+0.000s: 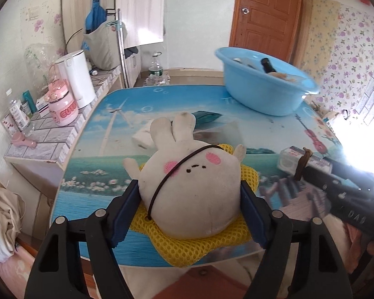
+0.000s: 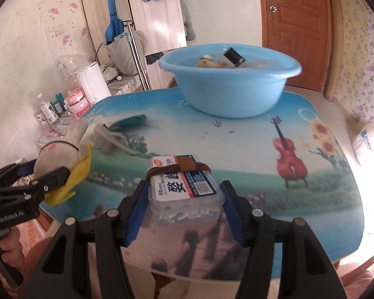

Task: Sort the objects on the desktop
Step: 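Lift the bunny plush with left while right grasps the strapped white box, then carry the bunny plush and the strapped box together toward the blue basin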

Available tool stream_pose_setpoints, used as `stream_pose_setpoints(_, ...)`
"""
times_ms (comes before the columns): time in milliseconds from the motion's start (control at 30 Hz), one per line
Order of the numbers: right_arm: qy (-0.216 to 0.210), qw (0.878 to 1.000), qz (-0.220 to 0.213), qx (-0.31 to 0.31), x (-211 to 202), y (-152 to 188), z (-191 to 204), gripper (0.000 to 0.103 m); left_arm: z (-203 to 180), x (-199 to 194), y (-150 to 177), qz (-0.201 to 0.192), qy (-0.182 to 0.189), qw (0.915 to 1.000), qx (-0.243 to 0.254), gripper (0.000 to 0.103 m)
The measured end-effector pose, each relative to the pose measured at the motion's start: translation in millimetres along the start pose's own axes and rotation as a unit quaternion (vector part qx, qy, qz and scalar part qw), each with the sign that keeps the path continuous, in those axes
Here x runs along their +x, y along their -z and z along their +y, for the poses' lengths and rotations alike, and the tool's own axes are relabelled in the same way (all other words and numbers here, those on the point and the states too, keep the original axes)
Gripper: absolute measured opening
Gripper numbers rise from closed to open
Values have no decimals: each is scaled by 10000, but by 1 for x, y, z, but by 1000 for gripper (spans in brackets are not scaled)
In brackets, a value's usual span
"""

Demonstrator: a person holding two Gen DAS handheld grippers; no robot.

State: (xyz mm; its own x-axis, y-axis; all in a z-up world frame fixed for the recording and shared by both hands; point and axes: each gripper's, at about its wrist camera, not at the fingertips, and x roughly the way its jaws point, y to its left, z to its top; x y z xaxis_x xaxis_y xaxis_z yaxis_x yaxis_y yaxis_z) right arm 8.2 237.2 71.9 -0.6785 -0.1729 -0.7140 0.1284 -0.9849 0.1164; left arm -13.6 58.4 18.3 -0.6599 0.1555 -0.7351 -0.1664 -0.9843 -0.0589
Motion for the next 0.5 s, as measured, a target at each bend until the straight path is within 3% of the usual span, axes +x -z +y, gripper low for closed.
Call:
stream_pose_setpoints(233,306,9990,19,314,-20,25,-14,57,-38,4,5,152,269,9993,221,77)
stream_pose_setpoints(500,198,9991,55,375,-17,30,-21,57,-60,13,12,330,242,9979,497,78)
